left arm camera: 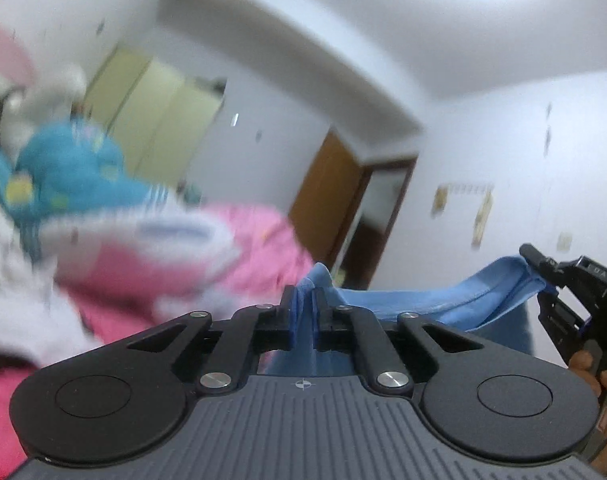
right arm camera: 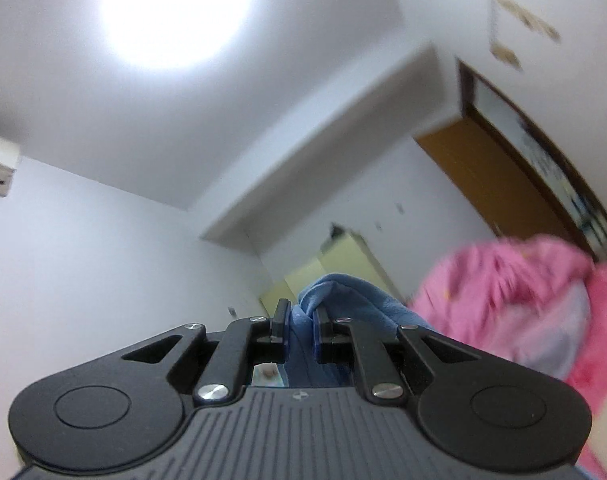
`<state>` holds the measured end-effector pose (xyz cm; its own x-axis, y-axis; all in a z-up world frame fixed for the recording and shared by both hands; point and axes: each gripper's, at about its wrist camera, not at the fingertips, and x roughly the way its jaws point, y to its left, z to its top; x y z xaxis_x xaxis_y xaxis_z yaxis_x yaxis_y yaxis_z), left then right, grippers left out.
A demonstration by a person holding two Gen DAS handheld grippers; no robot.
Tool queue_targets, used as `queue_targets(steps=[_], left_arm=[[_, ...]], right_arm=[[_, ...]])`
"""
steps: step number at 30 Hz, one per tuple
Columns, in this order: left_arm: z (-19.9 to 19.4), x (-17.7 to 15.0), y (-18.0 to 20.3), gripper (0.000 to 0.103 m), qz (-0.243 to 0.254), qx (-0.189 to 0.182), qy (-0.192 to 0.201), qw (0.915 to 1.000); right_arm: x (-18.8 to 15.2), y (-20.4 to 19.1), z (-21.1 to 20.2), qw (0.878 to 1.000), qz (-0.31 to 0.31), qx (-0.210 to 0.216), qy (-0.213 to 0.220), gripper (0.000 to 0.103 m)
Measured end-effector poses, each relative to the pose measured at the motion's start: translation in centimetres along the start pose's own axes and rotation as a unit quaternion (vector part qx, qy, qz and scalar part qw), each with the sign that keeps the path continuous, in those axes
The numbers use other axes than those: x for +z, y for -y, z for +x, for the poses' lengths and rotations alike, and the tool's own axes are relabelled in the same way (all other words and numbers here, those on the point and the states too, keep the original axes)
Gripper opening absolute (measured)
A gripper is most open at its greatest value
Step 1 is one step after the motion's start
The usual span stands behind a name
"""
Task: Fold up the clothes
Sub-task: 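Lift the blue T-shirt high with both tools and shake it out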
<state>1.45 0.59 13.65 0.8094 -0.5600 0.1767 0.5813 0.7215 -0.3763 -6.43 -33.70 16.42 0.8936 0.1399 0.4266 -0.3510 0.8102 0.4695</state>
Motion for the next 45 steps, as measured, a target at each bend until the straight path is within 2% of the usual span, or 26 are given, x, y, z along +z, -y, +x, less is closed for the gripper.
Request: queue_targets(steps=[5,8,14,17,20,21,22,23,24,25,26,27,31,33,36,41,45], left_arm=[[-3.9,5.7,2.0,0.005,0.030,-0.011,0.106,0.9938],[-5.5,8.0,3.2,0.005,0.047,-0.013,0.142,0.9886],[-7.6,10.3,4.7,0.005,0.067,-0.001,0.189,0.9797],[-7.4,10.8,5.1,0.006,0.070,-0.007,0.188,0.9796],[-6.6,9.4,4.6,0.010,0.072,-0.015,0.151,0.9858],[-6.4,8.1,4.2,0.021,0.067,-0.018,0.128,0.9894],[-6.2,6.8,3.7,0.044,0.061,-0.021,0.104,0.9924],[-6.0,5.5,3.2,0.057,0.056,-0.023,0.081,0.9949],[-5.8,4.2,2.8,0.077,0.050,-0.026,0.058,0.9967],[-5.6,2.9,2.3,0.087,0.045,-0.029,0.034,0.9980],[-5.4,1.6,1.9,0.090,0.039,-0.032,0.011,0.9987],[-5.3,-0.1,1.6,0.098,0.039,-0.036,-0.014,0.9985],[-5.1,-6.4,1.7,0.101,0.056,-0.064,-0.112,0.9900],[-4.6,-9.0,2.2,0.101,0.055,-0.092,-0.163,0.9807],[-3.8,-12.1,3.7,0.101,0.071,-0.142,-0.216,0.9633],[-2.0,-16.2,6.4,0.101,0.120,-0.198,-0.249,0.9405],[-0.4,-18.4,7.1,0.100,0.134,-0.221,-0.262,0.9297]], right_arm=[[3.1,-7.2,-0.2,0.996,-0.065,0.019,0.054,0.011],[4.1,-10.1,-0.9,0.993,-0.083,0.020,0.080,0.011],[4.9,-12.2,-2.4,0.989,-0.092,0.026,0.115,0.011],[4.9,-12.4,-2.6,0.988,-0.096,0.028,0.120,0.011],[5.0,-12.5,-2.7,0.987,-0.099,0.030,0.124,0.011],[4.8,-12.4,-2.9,0.987,-0.101,0.027,0.120,0.011],[4.6,-12.3,-3.0,0.988,-0.104,0.023,0.115,0.011],[4.4,-12.2,-3.1,0.988,-0.106,0.020,0.110,0.011],[4.3,-11.8,-3.1,0.989,-0.107,0.014,0.103,0.011],[4.1,-11.3,-3.2,0.990,-0.108,0.007,0.095,0.011],[4.0,-10.9,-3.2,0.990,-0.109,0.001,0.088,0.011],[3.8,-10.5,-3.2,0.991,-0.110,-0.005,0.081,0.011],[3.2,-9.2,-3.4,0.991,-0.117,-0.029,0.051,0.011],[2.8,-9.1,-3.4,0.990,-0.128,-0.038,0.039,0.011],[2.2,-9.0,-3.2,0.988,-0.145,-0.052,0.024,0.011],[2.1,-9.6,-3.3,0.984,-0.164,-0.070,0.002,0.011],[2.3,-10.4,-3.9,0.981,-0.177,-0.082,-0.005,0.011]])
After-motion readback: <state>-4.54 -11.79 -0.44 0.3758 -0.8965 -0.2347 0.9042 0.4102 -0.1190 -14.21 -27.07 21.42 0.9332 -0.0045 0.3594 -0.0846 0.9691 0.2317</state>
